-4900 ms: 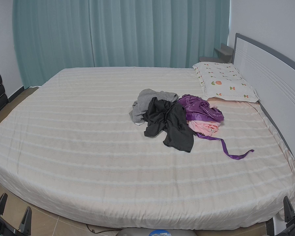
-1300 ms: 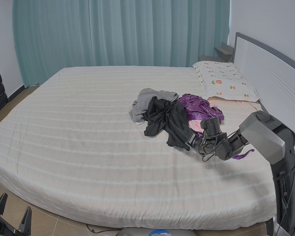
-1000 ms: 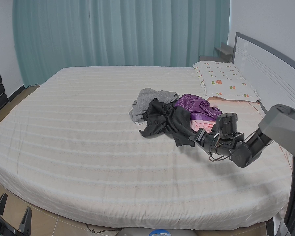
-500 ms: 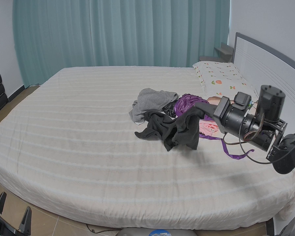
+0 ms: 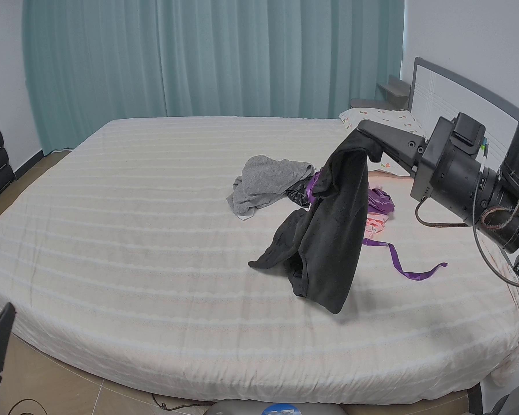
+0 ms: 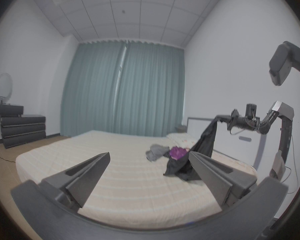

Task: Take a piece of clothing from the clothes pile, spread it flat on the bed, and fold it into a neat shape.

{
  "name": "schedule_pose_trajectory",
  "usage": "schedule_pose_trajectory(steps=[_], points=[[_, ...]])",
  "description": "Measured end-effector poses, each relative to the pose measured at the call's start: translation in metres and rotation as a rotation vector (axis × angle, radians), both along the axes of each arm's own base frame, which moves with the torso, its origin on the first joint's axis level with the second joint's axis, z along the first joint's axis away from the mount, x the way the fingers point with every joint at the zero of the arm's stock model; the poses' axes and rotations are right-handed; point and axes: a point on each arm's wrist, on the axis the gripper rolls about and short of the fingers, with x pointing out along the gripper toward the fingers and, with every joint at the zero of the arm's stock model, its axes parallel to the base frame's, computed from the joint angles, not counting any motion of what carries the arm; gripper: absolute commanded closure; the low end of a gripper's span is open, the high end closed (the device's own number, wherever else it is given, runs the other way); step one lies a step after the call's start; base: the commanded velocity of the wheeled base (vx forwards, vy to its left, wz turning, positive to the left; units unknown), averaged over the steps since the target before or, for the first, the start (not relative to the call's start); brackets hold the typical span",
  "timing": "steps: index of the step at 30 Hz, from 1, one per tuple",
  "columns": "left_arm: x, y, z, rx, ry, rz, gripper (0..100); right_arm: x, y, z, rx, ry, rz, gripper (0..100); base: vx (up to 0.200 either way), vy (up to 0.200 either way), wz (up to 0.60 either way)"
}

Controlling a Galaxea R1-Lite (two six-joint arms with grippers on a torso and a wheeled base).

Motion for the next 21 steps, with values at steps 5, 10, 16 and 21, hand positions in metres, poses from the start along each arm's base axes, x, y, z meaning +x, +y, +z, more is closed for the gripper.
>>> schedule_pose_trajectory(steps=[5,10,16,21], points=[[0.041,-0.003,-0.001,0.031,0.212,-0.095,0,-0.008,-0.001,0.008,0.014,-0.027,0.015,100,0.000,0.000,0.00],[0.084,-0.010,-0.015,0.052,0.418,-0.197,0,-0.012,-0.001,0.012,0.019,-0.041,0.024,100,0.000,0.000,0.00],[0.133,-0.028,-0.035,0.083,0.572,-0.309,0,-0.014,-0.002,0.014,0.021,-0.050,0.030,100,0.000,0.000,0.00],[0.175,-0.051,-0.057,0.103,0.645,-0.369,0,-0.015,-0.002,0.012,0.016,-0.046,0.030,100,0.000,0.000,0.00]])
